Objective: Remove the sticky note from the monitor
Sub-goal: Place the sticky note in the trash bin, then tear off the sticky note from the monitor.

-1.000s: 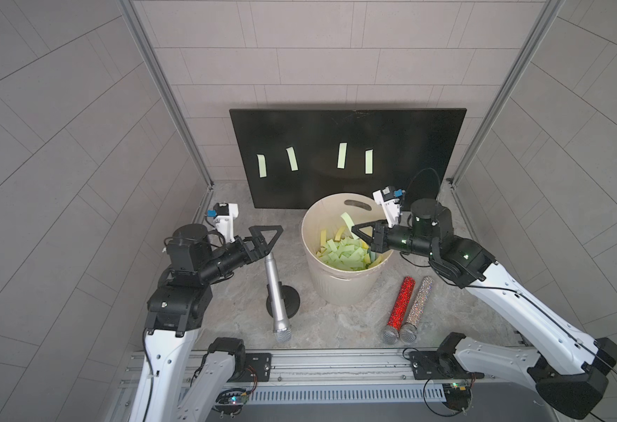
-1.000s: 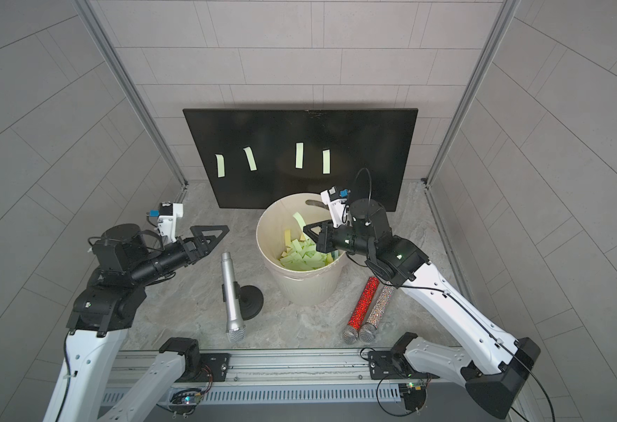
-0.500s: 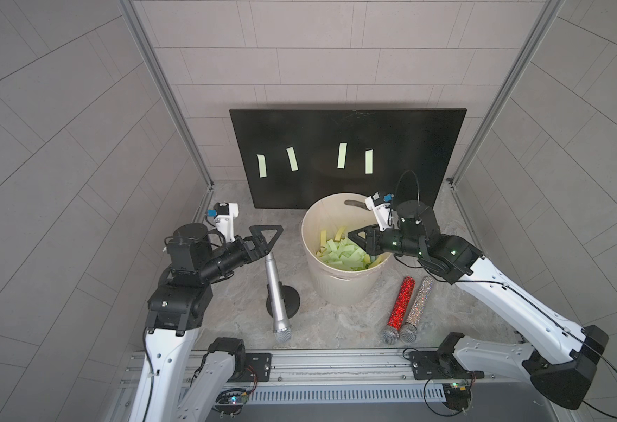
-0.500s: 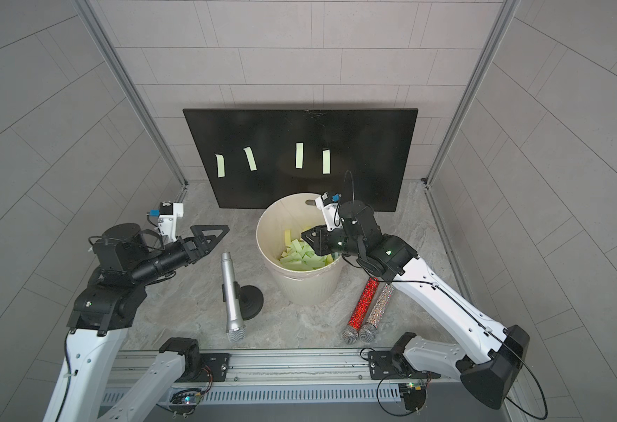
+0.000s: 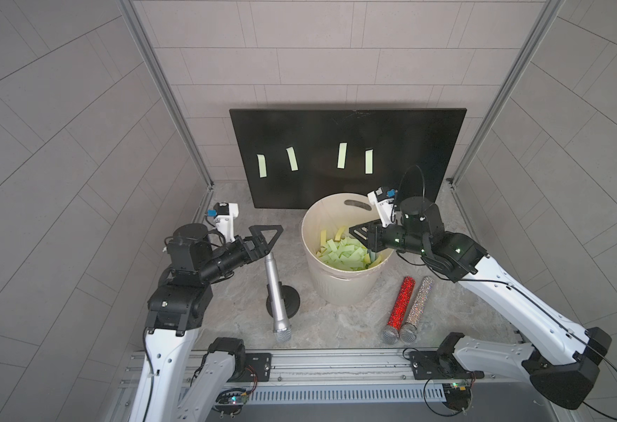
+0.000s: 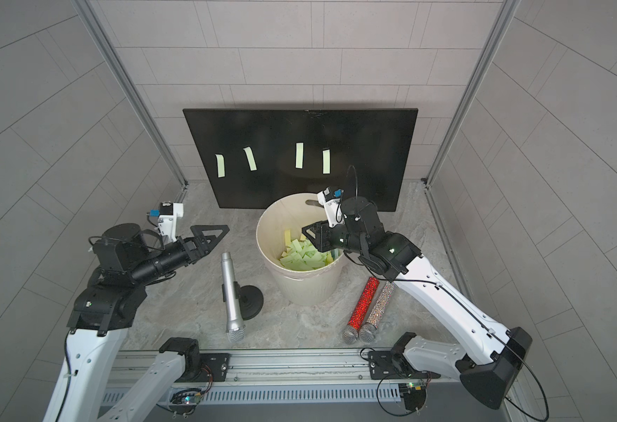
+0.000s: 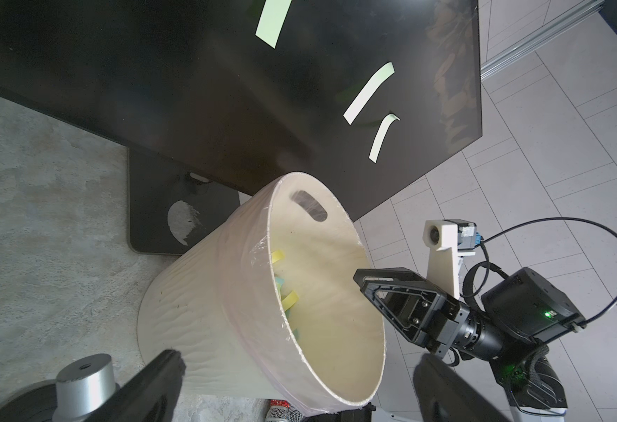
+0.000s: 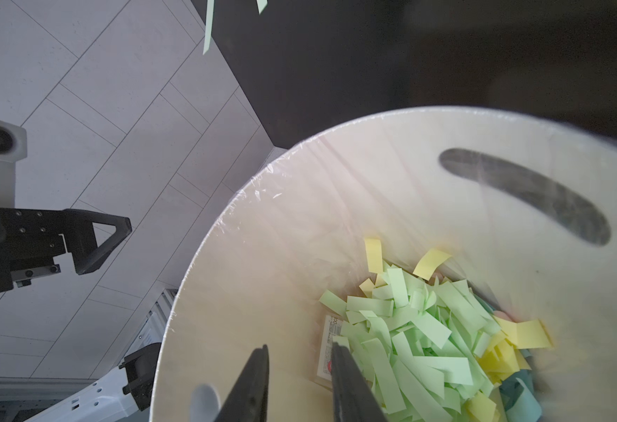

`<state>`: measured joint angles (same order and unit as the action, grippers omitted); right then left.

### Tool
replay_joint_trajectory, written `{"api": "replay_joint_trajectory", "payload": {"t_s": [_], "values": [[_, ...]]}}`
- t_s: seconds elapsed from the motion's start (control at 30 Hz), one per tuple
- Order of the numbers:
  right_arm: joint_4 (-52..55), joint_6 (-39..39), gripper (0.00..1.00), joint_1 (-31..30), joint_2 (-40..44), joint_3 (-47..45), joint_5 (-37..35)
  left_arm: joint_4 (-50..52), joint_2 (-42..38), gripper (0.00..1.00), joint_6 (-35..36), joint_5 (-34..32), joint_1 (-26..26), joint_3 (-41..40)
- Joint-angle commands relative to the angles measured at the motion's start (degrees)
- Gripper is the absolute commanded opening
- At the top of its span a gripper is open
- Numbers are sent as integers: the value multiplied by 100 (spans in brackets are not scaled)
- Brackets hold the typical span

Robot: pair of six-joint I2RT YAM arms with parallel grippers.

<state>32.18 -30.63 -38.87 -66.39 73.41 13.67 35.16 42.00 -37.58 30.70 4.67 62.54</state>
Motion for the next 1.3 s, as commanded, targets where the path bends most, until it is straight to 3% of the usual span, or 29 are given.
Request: {"api": "replay_joint_trajectory", "payload": {"t_s": [0.0,0.67,1.27], "values": [[-78,58,33,174,-22,253,-66,-71,-52,100,39,85,31,-70],[-1446,-1178,36,1885,-683,675,1151,26,-69,100,110,49,31,-42],[-2496,-2092,36,2086,-1321,704,1204,66,-91,100,155,11,33,-61]]}}
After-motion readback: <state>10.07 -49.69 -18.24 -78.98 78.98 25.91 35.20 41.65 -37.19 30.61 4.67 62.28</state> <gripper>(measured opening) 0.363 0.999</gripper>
